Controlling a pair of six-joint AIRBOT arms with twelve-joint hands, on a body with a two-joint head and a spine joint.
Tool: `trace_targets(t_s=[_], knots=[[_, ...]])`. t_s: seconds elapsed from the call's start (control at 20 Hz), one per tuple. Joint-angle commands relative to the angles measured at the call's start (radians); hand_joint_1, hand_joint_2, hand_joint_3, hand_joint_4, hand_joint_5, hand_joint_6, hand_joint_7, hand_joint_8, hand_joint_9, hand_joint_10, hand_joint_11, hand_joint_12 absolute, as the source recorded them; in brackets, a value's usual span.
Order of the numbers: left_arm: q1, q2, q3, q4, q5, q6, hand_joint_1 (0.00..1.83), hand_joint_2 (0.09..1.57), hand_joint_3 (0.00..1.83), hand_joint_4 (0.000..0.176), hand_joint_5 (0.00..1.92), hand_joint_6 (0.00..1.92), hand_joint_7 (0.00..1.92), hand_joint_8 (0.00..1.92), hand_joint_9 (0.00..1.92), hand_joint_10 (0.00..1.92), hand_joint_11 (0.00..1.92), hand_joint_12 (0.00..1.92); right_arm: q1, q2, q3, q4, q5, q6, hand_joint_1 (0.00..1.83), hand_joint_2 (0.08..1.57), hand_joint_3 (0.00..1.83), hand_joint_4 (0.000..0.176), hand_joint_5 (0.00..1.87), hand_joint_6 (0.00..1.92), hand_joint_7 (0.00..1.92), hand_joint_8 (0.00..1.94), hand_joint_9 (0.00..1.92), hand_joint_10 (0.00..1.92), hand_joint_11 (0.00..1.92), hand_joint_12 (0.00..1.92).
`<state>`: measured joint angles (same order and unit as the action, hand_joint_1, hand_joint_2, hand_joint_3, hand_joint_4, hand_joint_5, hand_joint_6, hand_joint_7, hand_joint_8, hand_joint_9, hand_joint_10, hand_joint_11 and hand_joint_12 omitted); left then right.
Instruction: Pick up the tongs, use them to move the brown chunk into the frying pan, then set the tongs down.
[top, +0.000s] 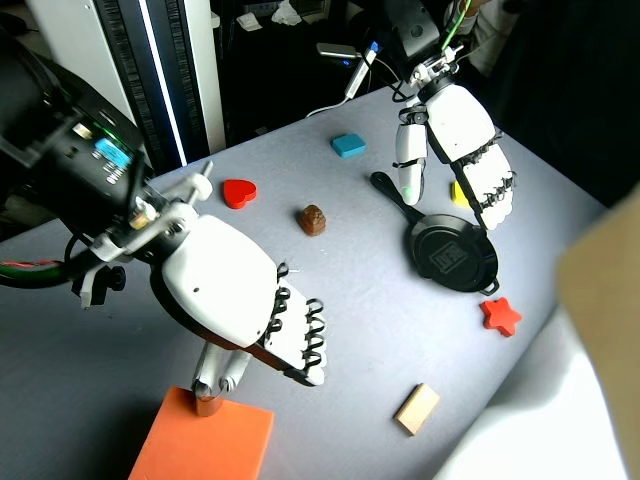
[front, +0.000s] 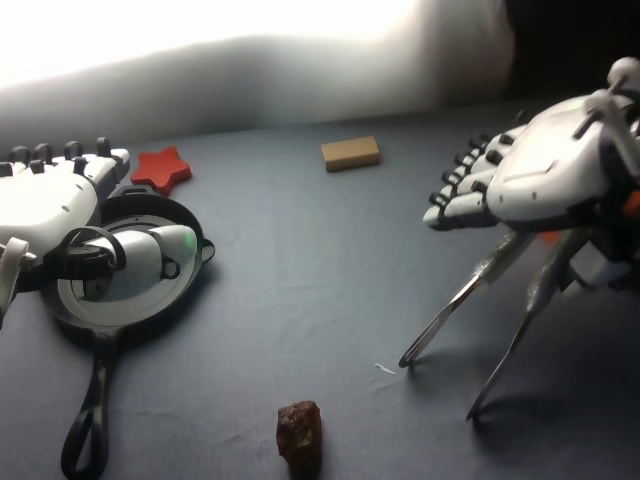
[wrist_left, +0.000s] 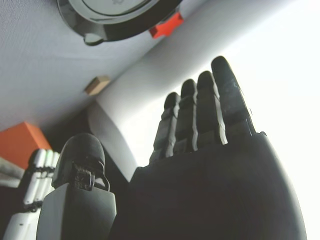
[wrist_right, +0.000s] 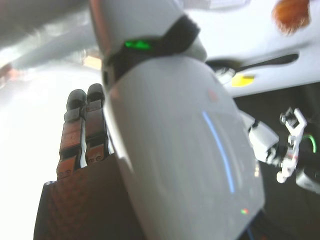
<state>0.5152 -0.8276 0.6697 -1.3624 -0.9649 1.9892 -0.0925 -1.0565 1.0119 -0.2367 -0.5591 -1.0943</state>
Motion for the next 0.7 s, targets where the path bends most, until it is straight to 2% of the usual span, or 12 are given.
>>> trace_targets(t_s=[0.0, 0.1, 0.3, 0.4, 0.45, 0.5, 0.65], knots=[[-0.007, 0.004, -0.001, 0.067, -0.069, 0.000, 0.03, 1.28, 0.00, 0.024, 0.03, 0.00, 0.07, 0.00, 0.07, 0.00, 0.00, 0.38, 0.005, 0.001, 0.009, -0.036, 0.049, 0.006, 1.14, 1.02, 0.01, 0.000, 0.00, 0.00, 0.00, 0.00, 0.00, 0.00, 0.00, 0.00], [-0.003, 0.004, 0.000, 0.067, -0.069, 0.000, 0.00, 1.28, 0.00, 0.025, 0.01, 0.00, 0.06, 0.00, 0.06, 0.00, 0.00, 0.34, -0.001, -0.015, 0.018, -0.066, 0.020, 0.014, 1.16, 1.02, 0.01, 0.000, 0.00, 0.00, 0.00, 0.00, 0.00, 0.00, 0.00, 0.00], [-0.001, 0.004, 0.004, 0.067, -0.069, 0.000, 0.01, 1.28, 0.00, 0.021, 0.03, 0.00, 0.09, 0.00, 0.08, 0.00, 0.00, 0.44, -0.004, -0.021, 0.019, -0.086, -0.014, 0.020, 1.14, 1.02, 0.01, 0.000, 0.00, 0.00, 0.00, 0.00, 0.00, 0.00, 0.00, 0.00], [-0.001, 0.004, 0.005, 0.067, -0.069, 0.000, 0.00, 1.28, 0.00, 0.020, 0.02, 0.00, 0.08, 0.00, 0.07, 0.00, 0.00, 0.39, -0.005, -0.022, 0.019, -0.088, -0.024, 0.022, 1.15, 1.02, 0.01, 0.000, 0.00, 0.00, 0.00, 0.00, 0.00, 0.00, 0.00, 0.00], [0.000, 0.004, 0.006, 0.067, -0.069, 0.000, 0.00, 1.28, 0.00, 0.019, 0.03, 0.01, 0.09, 0.00, 0.08, 0.01, 0.00, 0.45, -0.008, -0.022, 0.019, -0.101, -0.021, 0.032, 1.15, 1.03, 0.01, 0.000, 0.00, 0.00, 0.00, 0.00, 0.00, 0.00, 0.00, 0.00], [0.002, 0.004, 0.006, 0.067, -0.069, 0.000, 0.00, 1.28, 0.00, 0.021, 0.02, 0.01, 0.07, 0.00, 0.06, 0.00, 0.00, 0.39, -0.012, -0.023, 0.019, -0.114, -0.016, 0.034, 1.16, 1.02, 0.01, 0.000, 0.00, 0.00, 0.00, 0.00, 0.00, 0.00, 0.00, 0.00], [0.005, 0.004, 0.008, 0.067, -0.069, 0.000, 0.01, 1.27, 0.00, 0.029, 0.02, 0.00, 0.08, 0.01, 0.07, 0.01, 0.00, 0.40, -0.028, -0.023, 0.020, -0.124, 0.001, 0.034, 1.15, 1.02, 0.01, 0.000, 0.00, 0.00, 0.00, 0.00, 0.00, 0.00, 0.00, 0.00]])
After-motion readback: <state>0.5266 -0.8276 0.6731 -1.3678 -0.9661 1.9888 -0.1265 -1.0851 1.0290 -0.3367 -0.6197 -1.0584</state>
